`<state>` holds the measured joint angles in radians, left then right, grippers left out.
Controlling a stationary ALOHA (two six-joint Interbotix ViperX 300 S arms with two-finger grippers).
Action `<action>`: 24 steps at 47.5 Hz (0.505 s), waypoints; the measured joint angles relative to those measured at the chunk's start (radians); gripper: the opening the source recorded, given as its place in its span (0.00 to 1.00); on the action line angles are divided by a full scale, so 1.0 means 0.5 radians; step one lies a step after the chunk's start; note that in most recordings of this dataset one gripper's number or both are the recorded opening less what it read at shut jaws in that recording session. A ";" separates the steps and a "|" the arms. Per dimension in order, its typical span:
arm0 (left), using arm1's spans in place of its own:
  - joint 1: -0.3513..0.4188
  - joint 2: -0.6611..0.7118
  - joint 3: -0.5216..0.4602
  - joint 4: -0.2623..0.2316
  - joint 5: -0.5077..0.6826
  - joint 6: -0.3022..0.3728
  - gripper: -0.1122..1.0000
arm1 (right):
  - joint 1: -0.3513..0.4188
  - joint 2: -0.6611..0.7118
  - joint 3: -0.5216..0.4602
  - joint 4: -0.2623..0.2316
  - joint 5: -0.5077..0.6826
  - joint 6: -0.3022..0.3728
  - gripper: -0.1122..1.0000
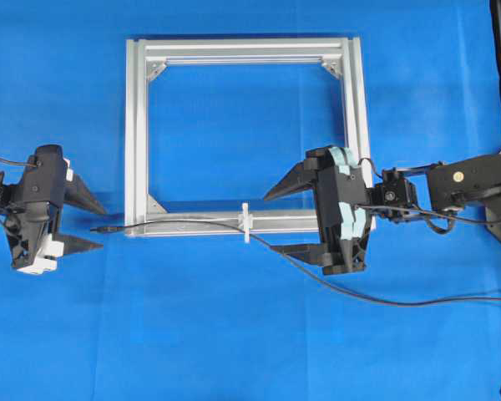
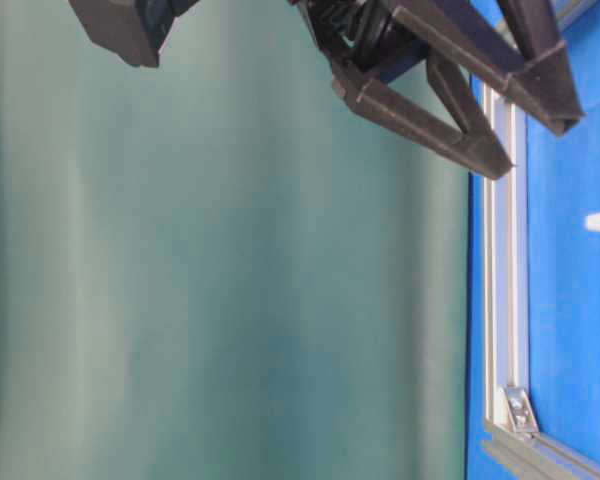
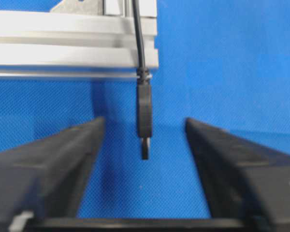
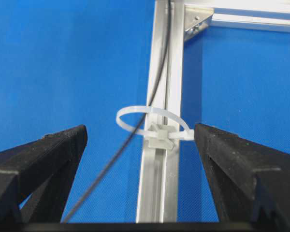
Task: Insert the wire through the string loop located in the center.
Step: 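Open the left gripper to release the cable beside the frame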
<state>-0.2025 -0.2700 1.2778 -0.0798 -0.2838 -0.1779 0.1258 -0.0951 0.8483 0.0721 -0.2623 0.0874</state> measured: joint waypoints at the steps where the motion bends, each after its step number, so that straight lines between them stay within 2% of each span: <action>1: 0.000 0.000 0.003 -0.003 0.000 0.000 0.83 | 0.000 0.000 0.000 0.000 0.003 0.000 0.91; 3: 0.003 -0.003 0.003 0.000 0.000 0.000 0.90 | 0.000 0.000 0.000 0.000 0.003 0.000 0.91; 5: 0.003 -0.006 0.003 0.000 0.000 0.000 0.92 | 0.000 0.000 0.003 0.000 0.000 0.000 0.91; 24: 0.000 -0.080 -0.018 -0.003 0.046 -0.003 0.91 | 0.003 0.000 -0.006 0.000 0.037 0.000 0.91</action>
<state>-0.2025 -0.3099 1.2686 -0.0813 -0.2608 -0.1795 0.1273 -0.0951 0.8452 0.0721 -0.2439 0.0874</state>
